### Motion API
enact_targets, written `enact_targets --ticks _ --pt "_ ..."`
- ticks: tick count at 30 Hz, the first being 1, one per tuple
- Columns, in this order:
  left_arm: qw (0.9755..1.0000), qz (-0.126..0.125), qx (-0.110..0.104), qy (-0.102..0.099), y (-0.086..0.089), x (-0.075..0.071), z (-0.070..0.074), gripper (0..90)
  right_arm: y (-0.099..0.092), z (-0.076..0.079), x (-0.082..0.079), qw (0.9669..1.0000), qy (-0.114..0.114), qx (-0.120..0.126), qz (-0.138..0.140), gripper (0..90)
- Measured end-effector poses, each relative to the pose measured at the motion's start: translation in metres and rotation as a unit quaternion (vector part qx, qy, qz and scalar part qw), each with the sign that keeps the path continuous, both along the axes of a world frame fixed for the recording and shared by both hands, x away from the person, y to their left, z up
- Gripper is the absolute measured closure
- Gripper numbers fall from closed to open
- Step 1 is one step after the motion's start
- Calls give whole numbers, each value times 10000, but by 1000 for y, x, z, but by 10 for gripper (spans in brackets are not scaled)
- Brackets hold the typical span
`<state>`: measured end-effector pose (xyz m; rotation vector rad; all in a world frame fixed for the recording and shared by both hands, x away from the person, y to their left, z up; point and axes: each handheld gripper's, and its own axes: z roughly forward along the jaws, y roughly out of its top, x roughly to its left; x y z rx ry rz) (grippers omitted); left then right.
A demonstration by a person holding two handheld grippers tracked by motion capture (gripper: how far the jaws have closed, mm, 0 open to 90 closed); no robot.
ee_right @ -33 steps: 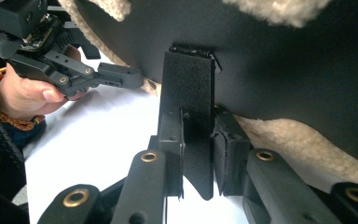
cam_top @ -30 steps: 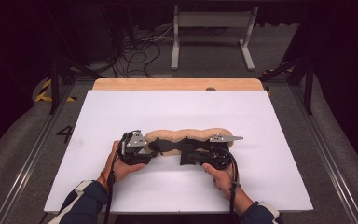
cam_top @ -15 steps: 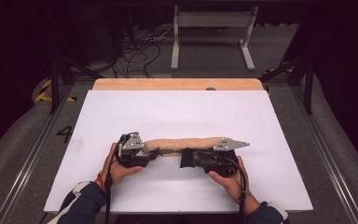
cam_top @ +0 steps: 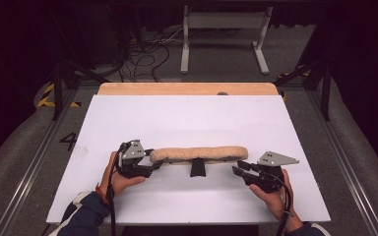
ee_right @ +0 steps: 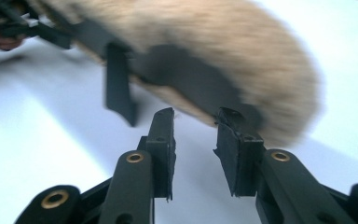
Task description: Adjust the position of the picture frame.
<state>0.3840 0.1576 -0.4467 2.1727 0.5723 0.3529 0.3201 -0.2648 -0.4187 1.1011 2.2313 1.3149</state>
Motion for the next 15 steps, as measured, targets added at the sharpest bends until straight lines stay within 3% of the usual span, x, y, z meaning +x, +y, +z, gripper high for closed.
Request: enact_targets --ticks 4,15 --pt "10000 -93 -4 12 1 -2 2 381 -9 1 5 9997 -56 120 -202 682" --pt "9999 -66 -124 20 15 -12 6 316 -9 3 5 9997 -129 -22 -223 702"
